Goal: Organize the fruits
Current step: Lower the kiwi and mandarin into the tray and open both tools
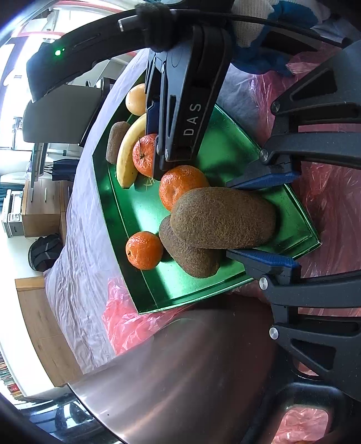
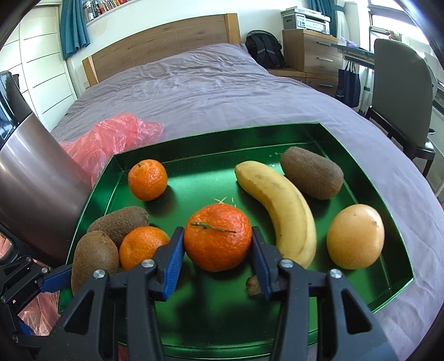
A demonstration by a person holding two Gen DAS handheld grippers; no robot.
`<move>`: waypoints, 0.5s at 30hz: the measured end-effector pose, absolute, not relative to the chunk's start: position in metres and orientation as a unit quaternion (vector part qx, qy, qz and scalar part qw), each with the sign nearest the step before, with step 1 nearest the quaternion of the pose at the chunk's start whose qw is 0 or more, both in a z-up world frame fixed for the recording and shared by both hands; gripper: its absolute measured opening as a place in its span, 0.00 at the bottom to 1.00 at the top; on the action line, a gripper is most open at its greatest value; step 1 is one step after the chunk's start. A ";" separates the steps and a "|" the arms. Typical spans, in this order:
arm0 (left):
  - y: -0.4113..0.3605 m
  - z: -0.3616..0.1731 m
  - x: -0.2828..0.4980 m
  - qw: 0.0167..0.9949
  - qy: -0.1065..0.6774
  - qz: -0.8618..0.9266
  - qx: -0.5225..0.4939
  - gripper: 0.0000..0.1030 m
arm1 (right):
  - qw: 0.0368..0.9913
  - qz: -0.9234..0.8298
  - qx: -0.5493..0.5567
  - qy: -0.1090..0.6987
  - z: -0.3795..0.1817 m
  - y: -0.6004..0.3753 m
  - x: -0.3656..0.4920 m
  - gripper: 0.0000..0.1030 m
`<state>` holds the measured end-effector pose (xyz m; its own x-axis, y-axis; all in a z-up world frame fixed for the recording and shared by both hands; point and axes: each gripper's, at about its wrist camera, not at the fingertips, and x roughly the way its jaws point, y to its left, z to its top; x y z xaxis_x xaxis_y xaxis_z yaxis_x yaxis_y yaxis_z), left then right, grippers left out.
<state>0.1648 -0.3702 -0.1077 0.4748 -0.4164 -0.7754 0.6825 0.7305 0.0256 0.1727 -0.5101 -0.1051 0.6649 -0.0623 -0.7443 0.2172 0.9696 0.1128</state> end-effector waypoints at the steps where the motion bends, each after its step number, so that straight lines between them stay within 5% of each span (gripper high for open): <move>1: -0.371 -0.108 0.164 0.842 0.395 -0.325 0.169 0.35 | 0.907 -0.077 0.097 0.402 -0.105 -0.510 0.173 0.34; 5: -0.371 -0.107 0.164 0.844 0.394 -0.321 0.173 0.40 | 0.907 -0.078 0.093 0.403 -0.105 -0.509 0.172 0.35; 9: -0.371 -0.103 0.162 0.846 0.390 -0.320 0.173 0.51 | 0.910 -0.085 0.093 0.395 -0.100 -0.510 0.166 0.53; 15: -0.373 -0.094 0.154 0.849 0.377 -0.323 0.183 0.54 | 0.912 -0.093 0.092 0.388 -0.088 -0.512 0.154 0.62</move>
<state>0.1536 -0.3726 -0.0942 0.5071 -0.4096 -0.7584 0.6853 0.7252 0.0665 0.1536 -0.5119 -0.0880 0.6817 -0.0994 -0.7248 0.2417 0.9657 0.0948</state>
